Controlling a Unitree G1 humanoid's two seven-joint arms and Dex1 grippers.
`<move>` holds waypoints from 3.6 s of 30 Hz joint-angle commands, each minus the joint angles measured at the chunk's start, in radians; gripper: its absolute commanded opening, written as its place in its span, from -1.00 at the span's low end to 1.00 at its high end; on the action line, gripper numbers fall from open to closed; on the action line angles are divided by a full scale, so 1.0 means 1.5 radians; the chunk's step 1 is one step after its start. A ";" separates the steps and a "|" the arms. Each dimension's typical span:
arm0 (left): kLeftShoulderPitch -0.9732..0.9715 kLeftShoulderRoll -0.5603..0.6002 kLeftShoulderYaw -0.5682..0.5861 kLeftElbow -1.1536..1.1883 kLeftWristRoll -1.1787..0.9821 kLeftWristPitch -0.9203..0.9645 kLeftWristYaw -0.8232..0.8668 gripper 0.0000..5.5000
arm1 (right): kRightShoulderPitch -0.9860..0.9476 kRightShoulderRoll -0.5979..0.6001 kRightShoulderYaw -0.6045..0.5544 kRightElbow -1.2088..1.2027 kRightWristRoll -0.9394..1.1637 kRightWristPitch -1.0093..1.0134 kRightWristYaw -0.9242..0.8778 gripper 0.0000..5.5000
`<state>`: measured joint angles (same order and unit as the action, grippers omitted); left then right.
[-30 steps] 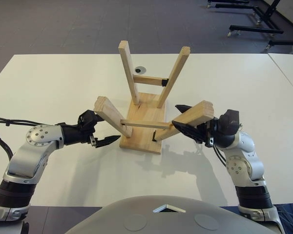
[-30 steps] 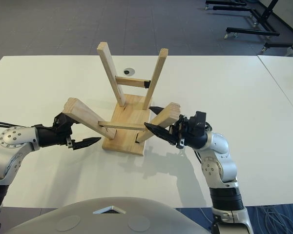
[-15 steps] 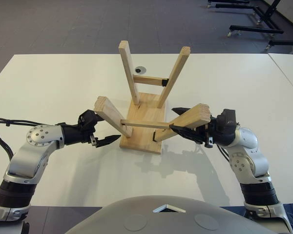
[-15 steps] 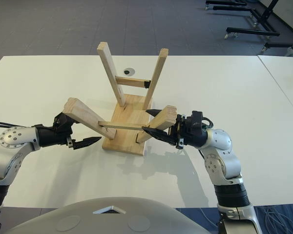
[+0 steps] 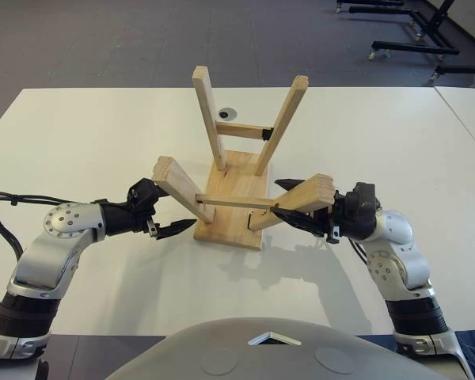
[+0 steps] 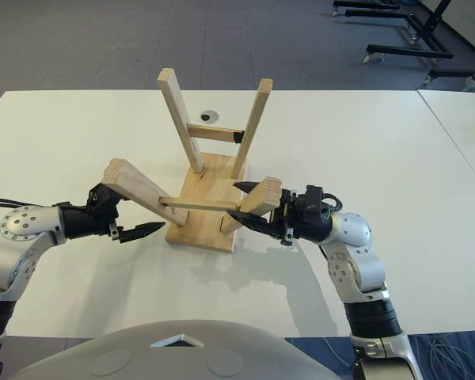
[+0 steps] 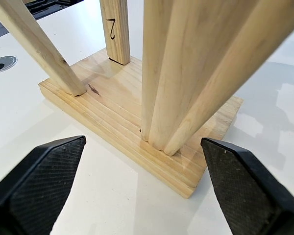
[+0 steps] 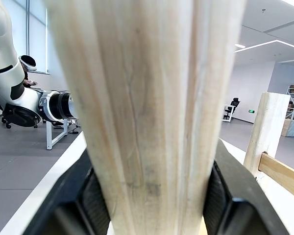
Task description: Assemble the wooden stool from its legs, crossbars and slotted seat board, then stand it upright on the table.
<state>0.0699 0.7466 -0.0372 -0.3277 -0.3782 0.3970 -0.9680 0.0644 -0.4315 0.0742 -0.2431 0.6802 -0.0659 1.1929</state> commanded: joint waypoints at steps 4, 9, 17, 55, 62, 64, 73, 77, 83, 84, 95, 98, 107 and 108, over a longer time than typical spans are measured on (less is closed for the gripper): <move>-0.006 -0.003 -0.009 0.003 0.011 -0.007 0.004 0.57 | -0.014 0.008 0.020 0.018 -0.022 0.025 -0.011 -0.26; -0.008 -0.006 -0.013 0.004 0.013 -0.010 0.005 0.57 | -0.020 0.013 0.022 0.023 -0.024 0.028 -0.011 -0.26; -0.022 -0.022 -0.028 0.006 0.018 -0.011 0.011 0.57 | -0.034 0.006 0.041 0.039 -0.055 0.018 -0.003 -0.26; -0.001 -0.043 -0.022 -0.006 0.026 -0.024 0.043 0.57 | -0.118 -0.014 0.029 0.004 -0.036 0.120 -0.023 0.66; 0.008 -0.032 0.031 -0.052 -0.021 -0.017 0.034 0.57 | -0.113 -0.012 0.030 0.001 -0.040 0.117 -0.022 0.66; 0.011 -0.030 0.052 -0.075 -0.050 -0.014 0.025 0.57 | -0.110 -0.011 0.032 0.006 -0.043 0.111 -0.018 0.66; -0.014 -0.064 0.102 -0.155 -0.195 0.051 0.076 0.57 | -0.099 0.009 0.034 0.066 -0.062 0.058 0.013 0.66; -0.032 -0.078 0.051 -0.157 -0.137 0.078 0.149 0.57 | -0.105 0.011 0.034 0.034 -0.058 0.078 -0.011 0.66; -0.036 -0.094 0.006 -0.145 -0.090 0.084 0.195 0.57 | -0.108 0.016 0.045 -0.011 -0.058 0.108 -0.048 0.66; -0.030 -0.093 0.008 -0.144 -0.092 0.080 0.191 0.57 | -0.108 0.017 0.045 -0.015 -0.058 0.112 -0.052 0.66; 0.017 -0.052 0.124 -0.140 -0.177 0.043 0.086 0.57 | -0.115 0.017 0.035 -0.017 -0.057 0.121 -0.069 0.66; 0.012 -0.057 0.115 -0.144 -0.175 0.044 0.088 0.57 | -0.120 0.018 0.036 -0.012 -0.057 0.120 -0.065 0.66; -0.106 -0.018 0.293 -0.137 -0.395 0.062 0.069 0.57 | -0.122 0.019 0.032 0.002 -0.059 0.109 -0.056 0.66; -0.140 -0.009 0.284 -0.125 -0.378 0.060 0.081 0.57 | -0.121 0.020 0.032 0.004 -0.060 0.107 -0.055 0.66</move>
<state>-0.0611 0.6989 0.3946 -0.5390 -0.9658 0.4829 -0.8700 -0.1049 -0.4018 0.1258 -0.2439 0.5975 0.1044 1.1074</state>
